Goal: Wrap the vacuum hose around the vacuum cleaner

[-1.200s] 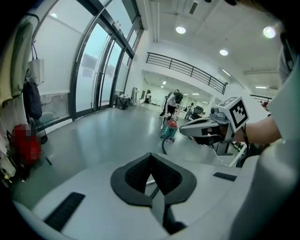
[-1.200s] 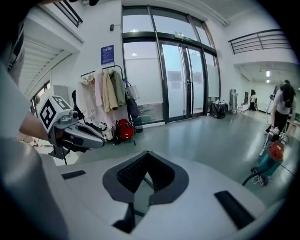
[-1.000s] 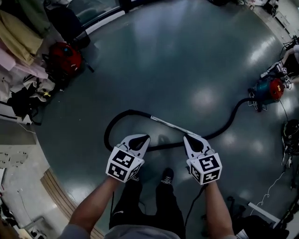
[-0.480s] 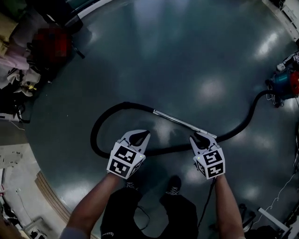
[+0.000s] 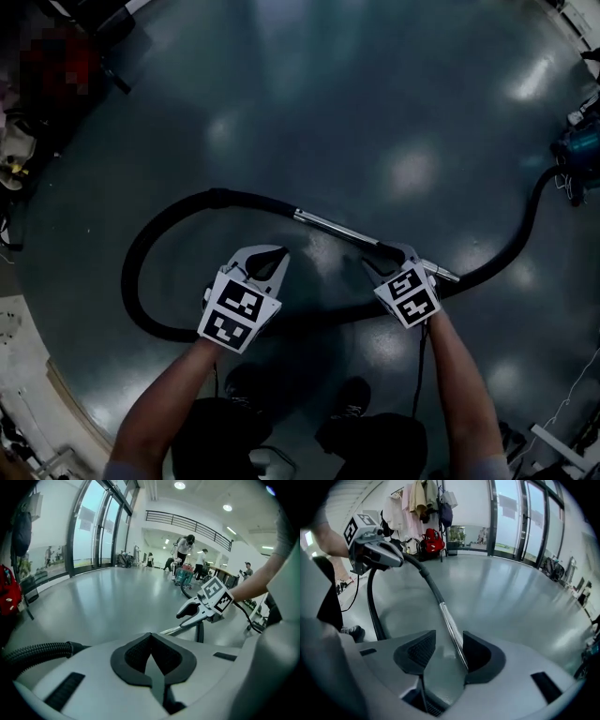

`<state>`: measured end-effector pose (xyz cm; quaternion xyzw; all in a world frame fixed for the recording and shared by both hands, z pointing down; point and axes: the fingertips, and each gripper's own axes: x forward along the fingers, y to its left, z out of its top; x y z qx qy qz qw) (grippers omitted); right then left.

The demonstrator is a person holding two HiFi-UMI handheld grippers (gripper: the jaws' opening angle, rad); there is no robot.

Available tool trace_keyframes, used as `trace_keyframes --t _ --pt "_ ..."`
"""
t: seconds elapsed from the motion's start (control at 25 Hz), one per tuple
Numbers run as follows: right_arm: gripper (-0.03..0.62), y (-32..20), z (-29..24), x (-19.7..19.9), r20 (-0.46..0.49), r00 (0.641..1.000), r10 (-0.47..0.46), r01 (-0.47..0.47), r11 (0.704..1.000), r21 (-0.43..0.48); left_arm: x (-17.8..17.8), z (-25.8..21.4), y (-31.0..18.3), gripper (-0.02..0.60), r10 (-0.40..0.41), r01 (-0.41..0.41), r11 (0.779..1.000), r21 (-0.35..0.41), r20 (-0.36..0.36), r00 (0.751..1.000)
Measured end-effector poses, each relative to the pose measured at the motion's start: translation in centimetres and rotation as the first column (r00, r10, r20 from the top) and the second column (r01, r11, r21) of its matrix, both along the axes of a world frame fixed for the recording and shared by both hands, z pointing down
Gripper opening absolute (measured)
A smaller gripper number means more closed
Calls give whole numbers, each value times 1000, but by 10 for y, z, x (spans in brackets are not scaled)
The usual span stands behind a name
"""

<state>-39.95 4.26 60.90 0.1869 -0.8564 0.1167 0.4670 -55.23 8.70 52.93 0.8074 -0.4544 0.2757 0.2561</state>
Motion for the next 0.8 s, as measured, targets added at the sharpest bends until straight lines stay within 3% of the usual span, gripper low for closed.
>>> trace_keyframes --t 0.36,0.52,0.8 --pt "170 -26 116 3 -183 971 -155 161 987 19 -20 80 6 6 77 -76 995 -62 12 997" --pt "170 -30 138 2 -238 944 -230 237 971 5 -24 95 6 6 97 -96 993 -64 19 995" --pt "170 -30 149 3 -251 919 -304 304 952 -41 -33 101 9 6 51 -51 997 -53 4 999"
